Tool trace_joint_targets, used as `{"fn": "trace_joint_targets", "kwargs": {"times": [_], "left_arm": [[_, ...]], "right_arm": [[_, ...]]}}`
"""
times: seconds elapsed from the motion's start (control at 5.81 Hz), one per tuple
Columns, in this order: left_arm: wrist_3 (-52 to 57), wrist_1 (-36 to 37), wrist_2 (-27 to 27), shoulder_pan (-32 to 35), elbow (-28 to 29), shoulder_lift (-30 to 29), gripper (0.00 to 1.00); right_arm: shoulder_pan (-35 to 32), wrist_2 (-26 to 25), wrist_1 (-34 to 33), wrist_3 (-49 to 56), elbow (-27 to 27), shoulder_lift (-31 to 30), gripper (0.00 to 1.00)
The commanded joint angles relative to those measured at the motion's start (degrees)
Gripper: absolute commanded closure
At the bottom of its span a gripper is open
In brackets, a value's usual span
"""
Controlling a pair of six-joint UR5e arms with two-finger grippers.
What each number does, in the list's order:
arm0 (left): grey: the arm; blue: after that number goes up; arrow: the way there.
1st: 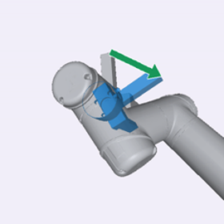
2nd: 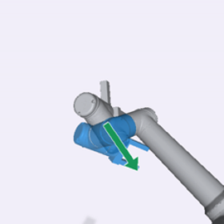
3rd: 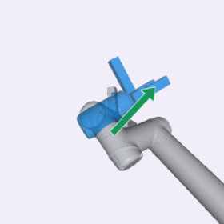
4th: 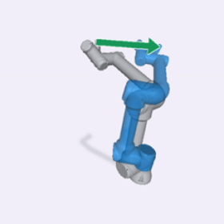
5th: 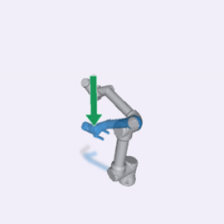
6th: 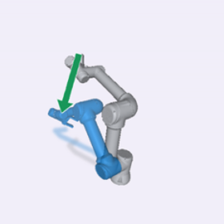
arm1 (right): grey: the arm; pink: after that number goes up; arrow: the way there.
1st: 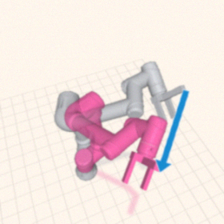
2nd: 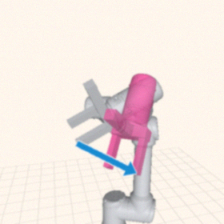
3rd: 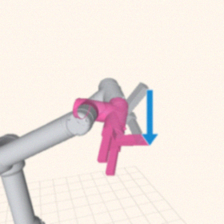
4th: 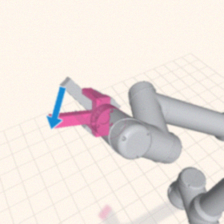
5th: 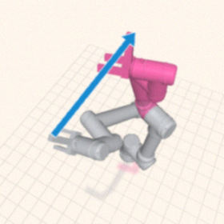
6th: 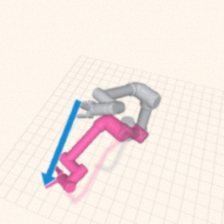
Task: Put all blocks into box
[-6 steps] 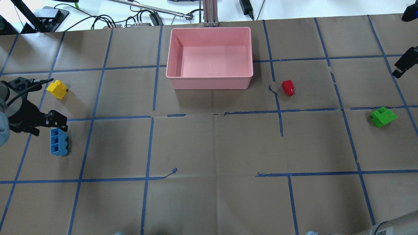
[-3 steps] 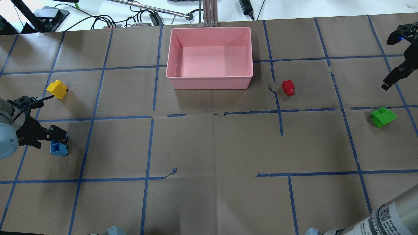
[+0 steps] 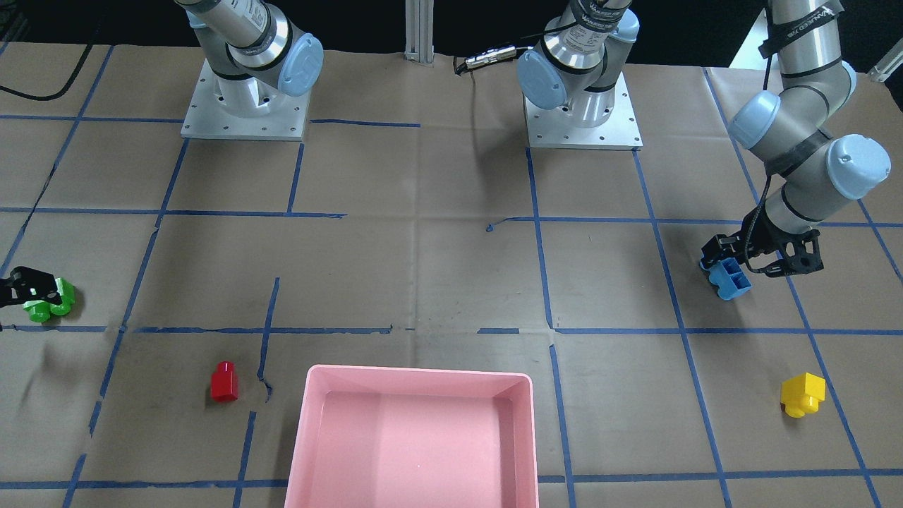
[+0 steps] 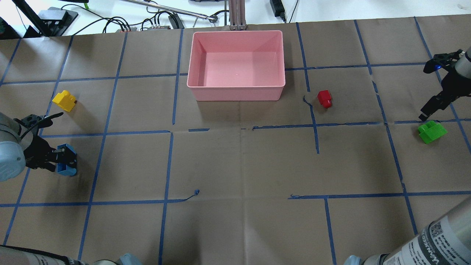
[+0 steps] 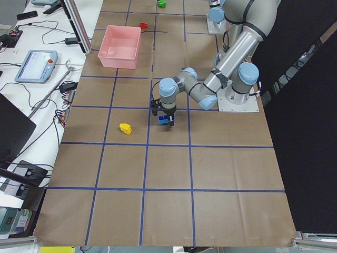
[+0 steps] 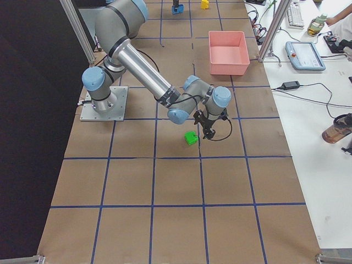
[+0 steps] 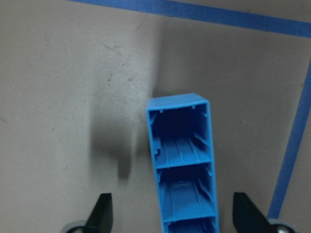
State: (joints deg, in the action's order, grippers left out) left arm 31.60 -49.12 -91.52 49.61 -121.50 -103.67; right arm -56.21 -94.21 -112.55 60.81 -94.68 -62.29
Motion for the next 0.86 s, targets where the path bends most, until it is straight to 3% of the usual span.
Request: {"fn": "trace_joint_targets", "kwargs": {"times": [0.0,0.17,0.52,0.69], "left_arm": [[0.73,0.25,0.73,0.23,1.52,-0.74,1.0],[0.65,-0.36,2.56,1.1,4.84,-0.57,1.0],[1.0,-5.08,3.11,15.52,15.37,-0.91,1.0],[0.66,-10.94,2.5,23.09,22.11,-2.31,1.0]], "right_arm": [[1.54,-0.19,-0.21,-0.17,-1.99,0.76,0.0],[1.72,-0.01,-0.38,-0.69,-3.48,0.85,0.0],[2.25,-0.19,-1.79,-0.7,-4.8,1.11,0.01],[2.25,-0.36,-3.88,-0.52,-4.81,1.2,0.16]]}}
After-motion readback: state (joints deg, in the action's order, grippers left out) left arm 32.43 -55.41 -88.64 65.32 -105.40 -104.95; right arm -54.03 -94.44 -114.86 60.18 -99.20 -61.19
